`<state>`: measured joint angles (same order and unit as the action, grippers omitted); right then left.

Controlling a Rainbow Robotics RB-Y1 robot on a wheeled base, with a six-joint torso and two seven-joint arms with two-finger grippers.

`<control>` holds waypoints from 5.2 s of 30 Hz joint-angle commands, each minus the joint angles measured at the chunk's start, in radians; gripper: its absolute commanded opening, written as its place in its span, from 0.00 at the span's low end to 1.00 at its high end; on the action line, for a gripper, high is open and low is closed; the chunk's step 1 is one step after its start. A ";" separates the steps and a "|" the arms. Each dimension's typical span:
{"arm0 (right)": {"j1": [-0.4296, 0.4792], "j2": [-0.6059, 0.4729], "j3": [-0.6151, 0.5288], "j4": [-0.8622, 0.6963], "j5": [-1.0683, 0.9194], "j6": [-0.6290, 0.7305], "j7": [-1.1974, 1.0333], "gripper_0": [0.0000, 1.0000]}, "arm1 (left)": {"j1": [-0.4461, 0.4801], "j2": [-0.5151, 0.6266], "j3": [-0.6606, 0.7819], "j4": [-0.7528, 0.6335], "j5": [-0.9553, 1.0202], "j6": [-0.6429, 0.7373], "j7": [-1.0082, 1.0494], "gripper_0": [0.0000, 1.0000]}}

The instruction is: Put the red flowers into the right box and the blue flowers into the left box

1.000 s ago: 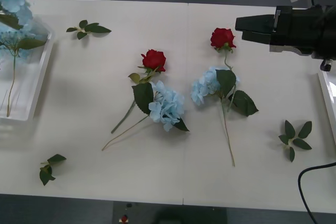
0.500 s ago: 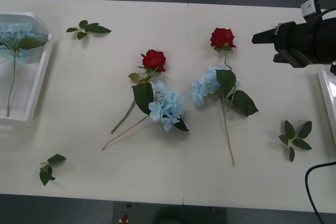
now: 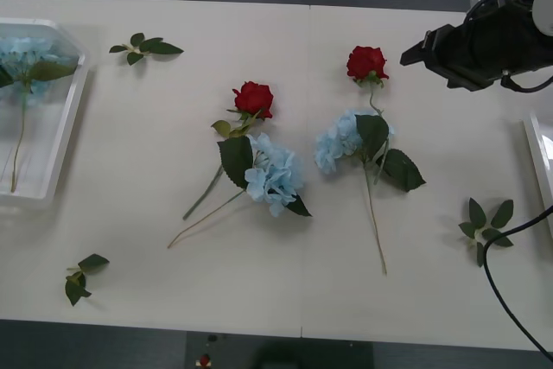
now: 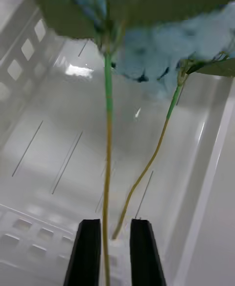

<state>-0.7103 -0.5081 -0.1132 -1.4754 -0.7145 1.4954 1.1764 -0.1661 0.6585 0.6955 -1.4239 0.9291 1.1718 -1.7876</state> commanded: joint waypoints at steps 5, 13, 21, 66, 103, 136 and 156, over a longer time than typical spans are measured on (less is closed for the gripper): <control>-0.061 -0.015 0.095 0.145 0.075 -0.144 0.114 1.00 | 0.002 0.047 0.007 -0.018 0.010 -0.014 -0.023 0.87; -0.118 0.020 0.167 0.339 0.110 -0.274 0.175 1.00 | 0.002 0.079 0.006 -0.020 0.139 0.026 -0.024 1.00; -0.136 0.065 0.221 0.446 0.148 -0.423 0.181 1.00 | -0.013 0.155 -0.096 -0.170 0.204 0.072 0.033 1.00; -0.139 0.212 0.270 0.523 0.382 -0.514 0.180 0.00 | -0.405 -0.201 -1.039 -0.185 -0.380 -0.138 0.352 1.00; -0.015 -0.316 -0.411 0.138 0.095 0.200 0.767 0.00 | -0.518 -0.326 -1.212 0.177 -0.501 -0.336 0.349 1.00; 0.535 -0.297 -0.388 0.245 -0.091 -0.434 1.045 0.09 | -0.517 -0.324 -1.212 0.221 -0.458 -0.347 0.381 0.40; 0.529 -0.294 -0.447 0.018 -0.122 -0.268 1.051 1.00 | -0.517 -0.306 -1.212 0.209 -0.490 -0.399 0.382 0.00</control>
<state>-0.1569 -0.7677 -0.5291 -1.3717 -0.8193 1.2049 2.1981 -0.6649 0.3362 -0.5287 -1.2043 0.4347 0.8036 -1.4426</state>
